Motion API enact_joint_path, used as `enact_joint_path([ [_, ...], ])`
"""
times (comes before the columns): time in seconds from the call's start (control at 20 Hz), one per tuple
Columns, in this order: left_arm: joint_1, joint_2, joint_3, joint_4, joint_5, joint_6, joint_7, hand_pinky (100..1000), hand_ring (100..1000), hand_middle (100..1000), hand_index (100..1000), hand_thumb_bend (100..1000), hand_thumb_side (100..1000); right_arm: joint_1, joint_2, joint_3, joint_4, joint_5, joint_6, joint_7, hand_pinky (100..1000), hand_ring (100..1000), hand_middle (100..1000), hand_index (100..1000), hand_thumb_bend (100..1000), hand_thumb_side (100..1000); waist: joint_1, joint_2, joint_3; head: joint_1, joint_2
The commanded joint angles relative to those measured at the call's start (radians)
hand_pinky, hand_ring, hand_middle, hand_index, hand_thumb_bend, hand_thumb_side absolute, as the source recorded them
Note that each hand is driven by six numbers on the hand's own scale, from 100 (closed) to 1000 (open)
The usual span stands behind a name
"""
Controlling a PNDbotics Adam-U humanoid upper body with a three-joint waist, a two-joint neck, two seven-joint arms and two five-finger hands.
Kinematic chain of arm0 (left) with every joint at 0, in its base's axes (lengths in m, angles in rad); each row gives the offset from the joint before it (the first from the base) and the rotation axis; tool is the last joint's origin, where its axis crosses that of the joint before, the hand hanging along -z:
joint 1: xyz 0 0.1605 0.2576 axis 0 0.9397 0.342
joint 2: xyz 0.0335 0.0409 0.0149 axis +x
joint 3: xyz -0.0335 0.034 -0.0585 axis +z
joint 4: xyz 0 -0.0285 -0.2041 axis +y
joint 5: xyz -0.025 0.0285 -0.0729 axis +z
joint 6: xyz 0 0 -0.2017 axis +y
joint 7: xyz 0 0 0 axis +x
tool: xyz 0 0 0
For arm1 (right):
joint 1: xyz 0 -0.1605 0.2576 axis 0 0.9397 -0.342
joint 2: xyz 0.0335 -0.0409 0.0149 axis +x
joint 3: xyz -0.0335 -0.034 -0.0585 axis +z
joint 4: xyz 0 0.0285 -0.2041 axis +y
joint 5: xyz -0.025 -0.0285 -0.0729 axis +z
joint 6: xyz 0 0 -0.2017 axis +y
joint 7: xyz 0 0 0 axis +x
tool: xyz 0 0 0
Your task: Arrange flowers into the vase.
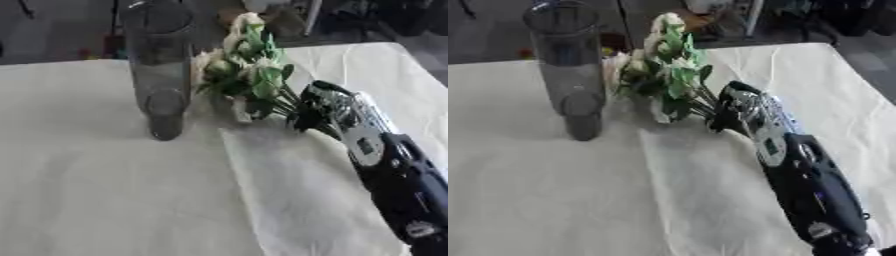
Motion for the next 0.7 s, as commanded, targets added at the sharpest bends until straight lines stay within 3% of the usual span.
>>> enact_joint_path([
  [0.05,-0.012,0.01,0.001,-0.013,-0.004,-0.003,-0.005,862,805,858,918,100,833,-0.013,-0.026,-0.025,-0.025,-0.117,0.052,-0.016,100,327,202,175,100,100,0.002,-0.016,0.001,-0.002,-0.005],
  [0.35,-0.012,0.009,0.0,-0.013,-0.005,-0.005,-0.008,862,806,858,917,100,833,-0.013,-0.032,-0.047,-0.043,-0.345,0.102,-0.102,100,303,194,171,100,100,0.006,-0.016,0.003,0.001,-0.005],
  [0.7,-0.012,0.01,0.0,-0.013,-0.005,-0.007,-0.01,862,806,859,917,100,831,-0.016,-0.045,-0.057,-0.086,-0.532,0.12,-0.21,100,282,184,168,100,100,0.009,-0.016,0.005,0.002,-0.004],
])
